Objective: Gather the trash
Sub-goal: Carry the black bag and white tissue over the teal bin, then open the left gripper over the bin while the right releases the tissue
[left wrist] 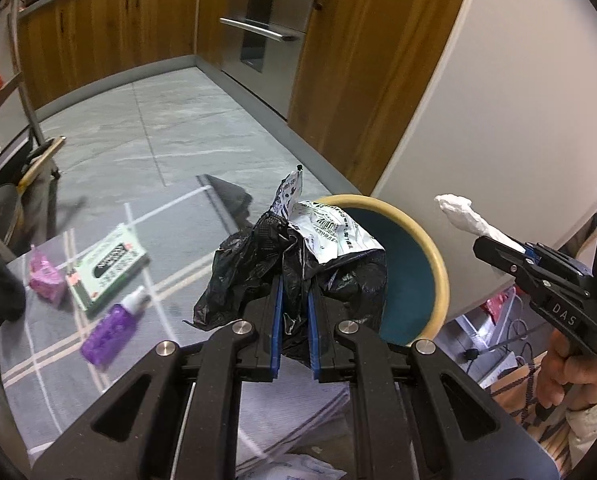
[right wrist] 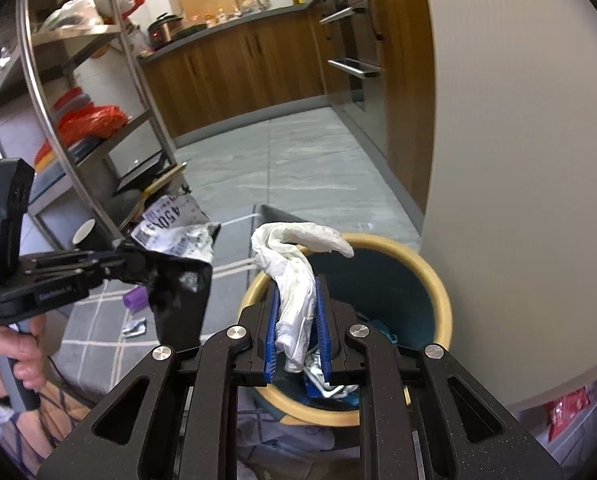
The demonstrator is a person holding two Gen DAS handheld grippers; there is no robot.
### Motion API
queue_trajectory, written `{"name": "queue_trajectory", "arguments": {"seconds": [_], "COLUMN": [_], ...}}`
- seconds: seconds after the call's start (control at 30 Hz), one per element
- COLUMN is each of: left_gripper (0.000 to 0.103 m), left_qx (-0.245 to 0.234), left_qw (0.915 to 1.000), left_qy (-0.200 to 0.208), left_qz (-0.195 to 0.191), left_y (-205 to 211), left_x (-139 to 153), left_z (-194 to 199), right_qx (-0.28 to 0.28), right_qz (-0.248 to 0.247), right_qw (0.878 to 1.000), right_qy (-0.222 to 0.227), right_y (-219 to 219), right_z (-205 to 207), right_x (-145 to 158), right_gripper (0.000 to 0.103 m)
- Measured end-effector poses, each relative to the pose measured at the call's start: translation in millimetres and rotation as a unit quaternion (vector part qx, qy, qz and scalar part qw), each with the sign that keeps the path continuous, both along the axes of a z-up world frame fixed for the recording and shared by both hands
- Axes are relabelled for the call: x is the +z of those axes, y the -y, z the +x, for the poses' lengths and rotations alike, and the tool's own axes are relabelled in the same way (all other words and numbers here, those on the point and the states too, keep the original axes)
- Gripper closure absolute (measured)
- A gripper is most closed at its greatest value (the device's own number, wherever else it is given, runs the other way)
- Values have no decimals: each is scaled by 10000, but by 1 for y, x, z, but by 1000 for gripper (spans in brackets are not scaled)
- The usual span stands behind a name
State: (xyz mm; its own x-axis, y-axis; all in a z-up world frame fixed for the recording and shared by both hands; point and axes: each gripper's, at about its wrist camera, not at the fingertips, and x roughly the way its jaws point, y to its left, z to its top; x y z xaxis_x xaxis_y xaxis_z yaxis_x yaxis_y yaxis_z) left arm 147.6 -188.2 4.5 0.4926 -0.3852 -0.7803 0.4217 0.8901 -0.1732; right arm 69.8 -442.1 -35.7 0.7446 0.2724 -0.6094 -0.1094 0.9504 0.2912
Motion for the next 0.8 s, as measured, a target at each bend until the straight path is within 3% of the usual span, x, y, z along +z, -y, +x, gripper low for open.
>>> {"name": "queue_trajectory", "arguments": {"seconds": [0.33, 0.67, 0.8], "left_gripper": [93, 93, 93], "left_qx": [-143, -486, -539], "left_qw": [9998, 9976, 9969], "left_qy": [-118, -301, -437], "left_qz": [27, 382, 359], "left_y": [40, 82, 90], "left_x": [-16, -57, -72], "left_z": [9, 17, 24], "right_qx": [-61, -154, -140], "right_qz": [-31, -53, -99], "right_qw": [10000, 9998, 9995], "right_qy": [0, -141, -274], "right_y": [4, 11, 9], "right_z": [-5, -3, 3], "right_x": [-1, -7, -13], "right_gripper": [85, 85, 85]}}
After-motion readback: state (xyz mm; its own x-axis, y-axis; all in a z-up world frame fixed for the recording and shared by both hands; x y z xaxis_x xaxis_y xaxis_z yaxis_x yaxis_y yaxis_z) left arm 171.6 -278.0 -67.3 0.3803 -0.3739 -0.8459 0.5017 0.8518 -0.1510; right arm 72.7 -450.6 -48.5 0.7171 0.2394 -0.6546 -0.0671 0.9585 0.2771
